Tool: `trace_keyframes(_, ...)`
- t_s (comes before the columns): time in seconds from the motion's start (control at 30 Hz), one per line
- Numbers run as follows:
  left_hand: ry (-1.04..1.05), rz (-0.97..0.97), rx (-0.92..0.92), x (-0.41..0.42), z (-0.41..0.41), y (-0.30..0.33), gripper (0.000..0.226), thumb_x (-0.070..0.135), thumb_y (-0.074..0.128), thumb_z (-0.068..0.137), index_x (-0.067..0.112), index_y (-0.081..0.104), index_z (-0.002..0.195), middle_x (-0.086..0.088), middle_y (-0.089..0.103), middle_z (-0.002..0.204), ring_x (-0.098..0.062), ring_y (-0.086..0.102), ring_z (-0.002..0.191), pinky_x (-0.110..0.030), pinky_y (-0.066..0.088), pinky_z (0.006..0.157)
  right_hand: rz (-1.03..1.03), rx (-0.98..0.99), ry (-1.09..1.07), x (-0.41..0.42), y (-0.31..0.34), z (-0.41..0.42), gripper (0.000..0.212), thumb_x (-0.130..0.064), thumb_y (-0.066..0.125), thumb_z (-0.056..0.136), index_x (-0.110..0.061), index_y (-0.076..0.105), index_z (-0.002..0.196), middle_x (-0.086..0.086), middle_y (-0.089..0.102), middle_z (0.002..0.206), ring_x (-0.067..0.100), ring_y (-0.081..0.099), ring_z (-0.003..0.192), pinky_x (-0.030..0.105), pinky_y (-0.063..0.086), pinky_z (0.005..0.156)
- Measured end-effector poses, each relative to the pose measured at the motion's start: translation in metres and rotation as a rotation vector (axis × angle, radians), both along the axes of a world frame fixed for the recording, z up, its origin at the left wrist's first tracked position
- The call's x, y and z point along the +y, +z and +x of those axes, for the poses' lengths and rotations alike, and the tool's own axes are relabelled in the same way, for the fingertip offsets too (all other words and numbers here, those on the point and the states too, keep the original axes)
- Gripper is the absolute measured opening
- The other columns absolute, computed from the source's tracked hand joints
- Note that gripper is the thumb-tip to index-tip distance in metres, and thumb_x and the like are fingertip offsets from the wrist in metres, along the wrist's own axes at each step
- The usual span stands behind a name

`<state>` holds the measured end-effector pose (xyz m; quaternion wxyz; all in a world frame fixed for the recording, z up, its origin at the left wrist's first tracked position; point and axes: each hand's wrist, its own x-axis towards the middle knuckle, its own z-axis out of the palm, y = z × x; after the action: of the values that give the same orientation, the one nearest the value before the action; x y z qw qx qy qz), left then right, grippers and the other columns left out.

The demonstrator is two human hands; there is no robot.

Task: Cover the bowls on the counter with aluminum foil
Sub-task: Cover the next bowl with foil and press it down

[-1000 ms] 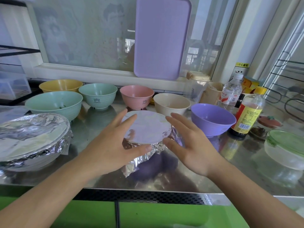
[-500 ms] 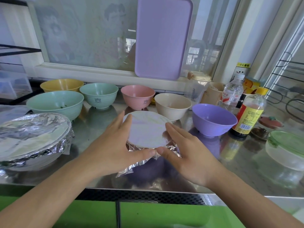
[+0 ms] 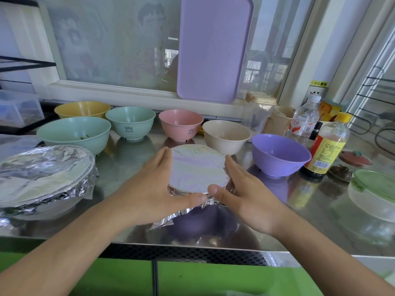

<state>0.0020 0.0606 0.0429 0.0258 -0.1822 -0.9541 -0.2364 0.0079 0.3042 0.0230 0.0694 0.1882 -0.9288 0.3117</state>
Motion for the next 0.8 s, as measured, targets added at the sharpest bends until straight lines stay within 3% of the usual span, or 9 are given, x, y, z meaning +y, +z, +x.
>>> trace_keyframes(0.13,-0.014,-0.02,-0.019,-0.003,-0.005,0.0,0.132,0.091,0.055,0.066,0.021,0.001,0.164,0.027,0.001,0.159,0.004,0.012,0.147,-0.018,0.024,0.1,0.066,0.06,0.01,0.001,-0.001,0.0,0.035,-0.062,0.059,0.099,-0.051,0.036,0.123,-0.029,0.042,0.127,-0.009,0.039,0.128,0.012,0.031,0.099)
trace_keyframes(0.27,-0.024,-0.109,0.017,-0.003,-0.004,-0.007,0.135,0.096,0.039,0.07,0.018,-0.02,0.163,0.015,-0.021,0.171,-0.001,-0.014,0.156,-0.02,0.007,0.119,0.118,0.161,0.006,0.001,-0.001,0.002,0.031,-0.059,0.058,0.101,-0.044,0.041,0.121,-0.034,0.038,0.117,-0.003,0.041,0.12,0.019,0.033,0.1)
trace_keyframes(0.33,-0.027,-0.178,0.055,0.0,0.0,-0.012,0.126,0.096,0.022,0.074,0.02,-0.025,0.162,0.006,-0.029,0.17,-0.005,-0.029,0.154,-0.025,-0.007,0.122,0.212,0.183,-0.016,0.002,-0.003,0.003,0.068,-0.071,0.047,0.099,-0.027,0.04,0.151,-0.031,0.03,0.143,0.009,0.03,0.148,0.012,0.016,0.118)
trace_keyframes(0.37,-0.018,-0.196,0.065,0.003,0.003,-0.014,0.121,0.094,0.016,0.075,0.021,-0.026,0.162,0.004,-0.031,0.17,-0.007,-0.032,0.153,-0.027,-0.01,0.122,0.263,0.199,-0.035,0.0,-0.003,0.004,0.089,-0.079,0.037,0.096,-0.019,0.029,0.163,-0.022,0.023,0.159,0.012,0.014,0.158,0.008,0.002,0.12)
trace_keyframes(0.43,-0.003,-0.224,0.098,0.007,0.007,-0.015,0.117,0.095,0.004,0.076,0.022,-0.025,0.162,-0.001,-0.03,0.17,-0.011,-0.032,0.154,-0.028,-0.012,0.12,0.295,0.183,-0.044,-0.004,-0.004,0.005,0.102,-0.083,0.026,0.092,-0.014,0.018,0.167,-0.003,0.011,0.175,0.012,-0.001,0.162,0.006,-0.008,0.116)
trace_keyframes(0.53,0.024,-0.269,0.168,0.009,0.011,-0.018,0.124,0.093,-0.012,0.065,0.018,-0.021,0.163,-0.006,-0.027,0.171,-0.017,-0.025,0.157,-0.027,-0.011,0.118,0.265,0.18,-0.036,-0.009,-0.007,0.006,0.1,-0.076,0.029,0.093,-0.008,0.023,0.166,0.007,0.018,0.175,0.016,0.006,0.162,0.008,0.0,0.121)
trace_keyframes(0.6,0.04,-0.273,0.176,0.007,0.01,-0.019,0.121,0.093,-0.011,0.07,0.016,-0.018,0.164,-0.007,-0.025,0.172,-0.017,-0.021,0.159,-0.028,-0.006,0.121,0.284,0.214,-0.051,-0.009,-0.008,0.007,0.097,-0.073,0.032,0.095,-0.003,0.03,0.162,0.012,0.029,0.17,0.023,0.021,0.159,0.024,0.023,0.125)
trace_keyframes(0.67,0.039,-0.284,0.19,0.006,0.009,-0.019,0.12,0.094,-0.006,0.074,0.014,-0.013,0.164,-0.008,-0.02,0.173,-0.018,-0.016,0.16,-0.029,-0.002,0.125,0.29,0.239,-0.08,-0.01,-0.01,0.009,0.091,-0.07,0.039,0.098,-0.001,0.037,0.157,0.015,0.036,0.165,0.028,0.036,0.151,0.033,0.036,0.118)
trace_keyframes(0.8,0.04,-0.313,0.184,0.007,0.01,-0.017,0.113,0.085,0.009,0.079,0.015,-0.011,0.165,-0.008,-0.017,0.173,-0.018,-0.014,0.16,-0.032,0.004,0.127,0.296,0.259,-0.094,-0.01,-0.01,0.008,0.083,-0.058,0.06,0.1,-0.003,0.037,0.157,0.013,0.035,0.167,0.027,0.031,0.154,0.032,0.034,0.117)
